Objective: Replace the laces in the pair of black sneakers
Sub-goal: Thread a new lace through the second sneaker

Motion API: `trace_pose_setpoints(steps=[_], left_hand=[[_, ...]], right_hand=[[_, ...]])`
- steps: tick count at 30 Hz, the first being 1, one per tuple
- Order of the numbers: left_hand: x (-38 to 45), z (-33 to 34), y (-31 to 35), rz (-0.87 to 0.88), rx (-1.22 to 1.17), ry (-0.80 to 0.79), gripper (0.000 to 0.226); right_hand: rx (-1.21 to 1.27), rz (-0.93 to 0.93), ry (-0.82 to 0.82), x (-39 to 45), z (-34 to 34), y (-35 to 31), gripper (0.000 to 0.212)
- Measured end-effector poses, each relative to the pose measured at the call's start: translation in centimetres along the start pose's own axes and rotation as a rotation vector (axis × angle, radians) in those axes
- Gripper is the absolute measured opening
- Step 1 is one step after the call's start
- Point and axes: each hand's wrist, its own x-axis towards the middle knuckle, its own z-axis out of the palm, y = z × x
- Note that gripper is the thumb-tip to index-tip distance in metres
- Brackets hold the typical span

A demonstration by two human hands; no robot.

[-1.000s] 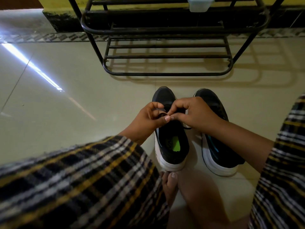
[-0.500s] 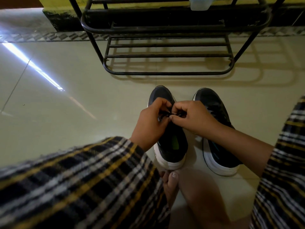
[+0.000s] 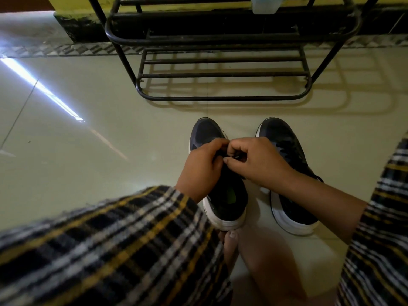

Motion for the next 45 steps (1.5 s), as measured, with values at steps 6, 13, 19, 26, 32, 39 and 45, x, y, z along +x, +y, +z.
trace_pose_setpoints(steps=[6, 13, 19, 26, 32, 39, 45], left_hand=[[0.2, -1.5, 0.6, -0.373, -0.515, -0.043, 0.025], [0.3, -2.3, 1.1, -0.53, -0.754, 0.009, 0.007], [0.0, -2.7, -0.1, -0.7, -0.928, 0.079, 0.022], [-0.4, -2.9, -2.0, -0.887, -0.953, 0.164, 0.031], [-0.8, -2.3, -1.6, -0.889, -0.852, 0.246, 0.03], [-2.8, -1.0, -1.5, -0.9, -0.549, 0.003, 0.069], [-3.7, -0.2, -0.1, -0.881, -0.461, -0.262, 0.07]], right_hand=[[-0.135, -0.05, 0.071, 0.2, -0.3, 0.8, 0.009], [-0.135, -0.107, 0.092, 0.1, -0.1, 1.1, 0.012], [-0.402, -0.241, 0.063, -0.3, -0.1, 2.2, 0.035], [-0.435, -0.244, 0.011, -0.4, -0.6, 3.8, 0.028], [-0.374, -0.101, -0.098, -0.8, -0.7, 3.5, 0.045], [-0.242, 0.11, 0.124, -3.7, -4.9, 3.8, 0.018], [-0.109, 0.837, -0.125, -7.2, -7.5, 6.7, 0.06]])
